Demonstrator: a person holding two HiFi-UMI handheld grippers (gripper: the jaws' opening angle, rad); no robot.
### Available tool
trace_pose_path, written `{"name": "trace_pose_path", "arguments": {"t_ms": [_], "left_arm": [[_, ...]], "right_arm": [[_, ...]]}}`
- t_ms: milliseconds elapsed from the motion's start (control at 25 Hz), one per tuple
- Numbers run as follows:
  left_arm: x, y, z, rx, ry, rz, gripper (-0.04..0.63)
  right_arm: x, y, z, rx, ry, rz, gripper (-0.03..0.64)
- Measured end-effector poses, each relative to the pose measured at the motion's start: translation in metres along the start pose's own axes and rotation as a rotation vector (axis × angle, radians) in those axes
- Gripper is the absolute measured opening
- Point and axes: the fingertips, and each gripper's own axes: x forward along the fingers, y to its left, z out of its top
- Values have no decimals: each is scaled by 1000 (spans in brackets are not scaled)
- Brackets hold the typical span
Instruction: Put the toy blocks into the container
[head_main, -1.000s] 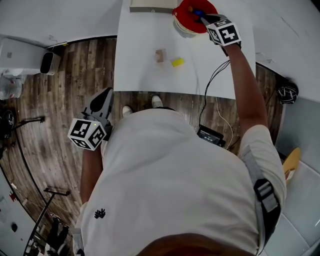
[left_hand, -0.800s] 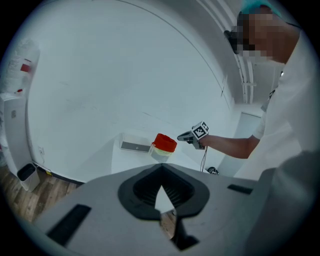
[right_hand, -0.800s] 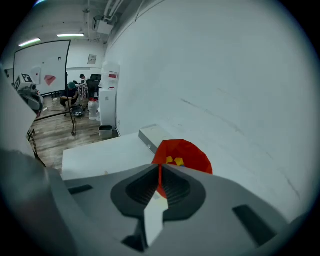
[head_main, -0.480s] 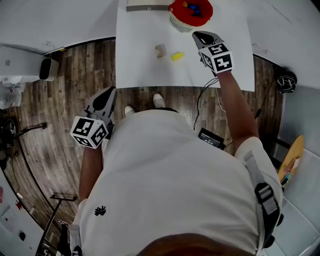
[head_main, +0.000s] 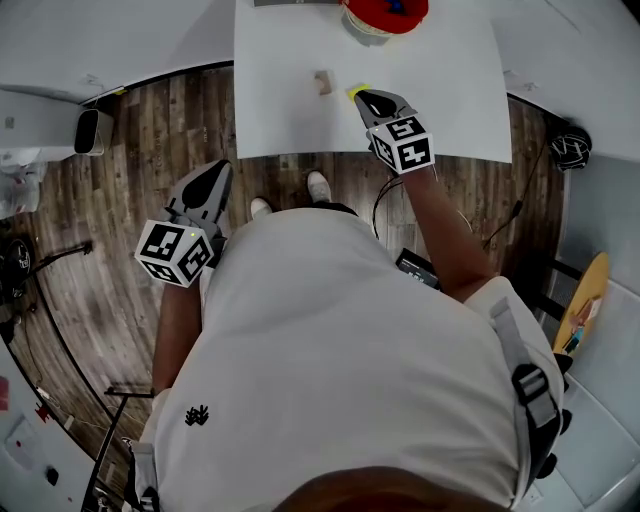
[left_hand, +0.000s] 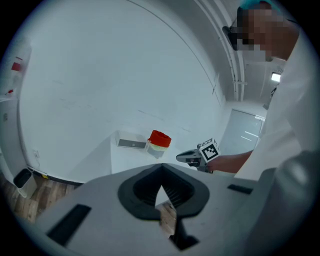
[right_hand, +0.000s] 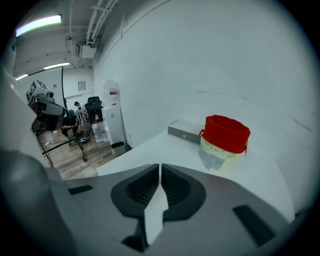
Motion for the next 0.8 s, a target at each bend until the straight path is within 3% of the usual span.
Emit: {"name": "trace_pose_path", "arguments": {"t_ms": [320,560,800], "left_arm": [[-18,15,-7,-12,12,9,6],[-23,26,-9,-22,21,16,6],[-25,31,-10,-17,37,18,6]], "right_arm": [[31,10,-18,75,-6,-61,22],[61,11,-31,152,7,-82,120],[91,11,-45,150,35,-123,184]]}}
